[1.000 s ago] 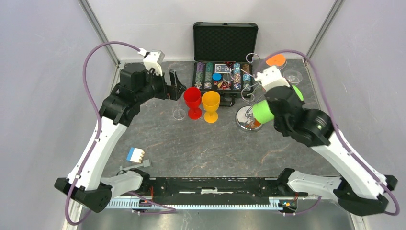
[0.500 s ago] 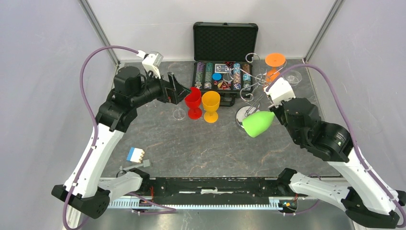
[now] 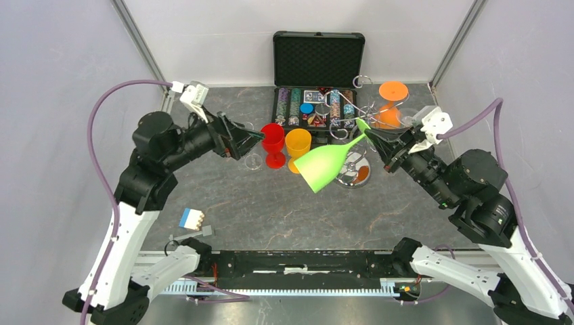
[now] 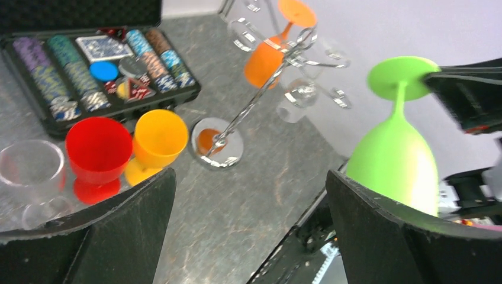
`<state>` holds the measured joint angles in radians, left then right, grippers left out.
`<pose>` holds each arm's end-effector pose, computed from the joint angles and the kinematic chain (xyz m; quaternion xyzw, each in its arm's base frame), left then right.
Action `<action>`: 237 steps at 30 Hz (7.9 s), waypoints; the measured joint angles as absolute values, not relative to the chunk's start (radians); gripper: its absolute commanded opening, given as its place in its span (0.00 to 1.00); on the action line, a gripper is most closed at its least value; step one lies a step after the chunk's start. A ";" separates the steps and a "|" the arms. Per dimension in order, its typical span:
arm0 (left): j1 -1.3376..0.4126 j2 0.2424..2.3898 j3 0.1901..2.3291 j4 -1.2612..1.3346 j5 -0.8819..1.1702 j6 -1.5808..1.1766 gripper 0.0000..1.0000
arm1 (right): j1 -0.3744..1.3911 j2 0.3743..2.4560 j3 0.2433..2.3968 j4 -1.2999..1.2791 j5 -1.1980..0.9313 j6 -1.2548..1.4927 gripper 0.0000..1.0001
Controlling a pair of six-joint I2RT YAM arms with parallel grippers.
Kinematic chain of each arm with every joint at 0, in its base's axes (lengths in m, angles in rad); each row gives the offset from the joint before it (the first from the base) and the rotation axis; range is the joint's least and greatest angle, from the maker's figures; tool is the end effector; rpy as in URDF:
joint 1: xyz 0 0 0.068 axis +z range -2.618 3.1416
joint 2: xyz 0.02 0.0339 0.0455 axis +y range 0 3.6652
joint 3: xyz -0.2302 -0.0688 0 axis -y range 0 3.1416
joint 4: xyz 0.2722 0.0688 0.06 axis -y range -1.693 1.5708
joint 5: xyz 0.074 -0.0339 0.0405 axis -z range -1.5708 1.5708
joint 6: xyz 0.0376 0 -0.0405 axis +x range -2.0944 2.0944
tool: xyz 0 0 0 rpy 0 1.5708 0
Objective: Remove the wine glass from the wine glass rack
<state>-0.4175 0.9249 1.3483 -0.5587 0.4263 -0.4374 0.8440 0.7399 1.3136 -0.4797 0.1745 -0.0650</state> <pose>0.1877 -0.1003 0.4493 0.1318 0.7376 -0.4115 0.5189 0.1089 0.1127 0.4773 -0.2365 0.6308 0.2255 0.7038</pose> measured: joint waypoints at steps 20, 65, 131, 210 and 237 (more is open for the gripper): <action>-0.418 0.758 1.201 -0.163 0.576 -0.856 1.00 | 0.844 0.848 1.098 0.131 0.316 0.147 0.00; -0.417 0.844 1.238 -0.312 0.285 -0.791 0.02 | 0.858 1.077 1.093 0.249 0.115 -0.075 0.83; -0.295 1.523 1.406 -0.986 -0.197 -0.266 0.56 | 0.857 0.904 1.286 -0.384 1.098 -0.294 0.89; -0.292 1.096 1.203 -0.728 0.118 -0.271 0.98 | -0.243 0.776 0.987 -0.269 -0.236 0.853 0.32; -0.292 1.097 1.200 -0.727 0.134 -0.271 0.96 | -0.245 0.805 0.964 -0.201 -0.295 0.939 0.00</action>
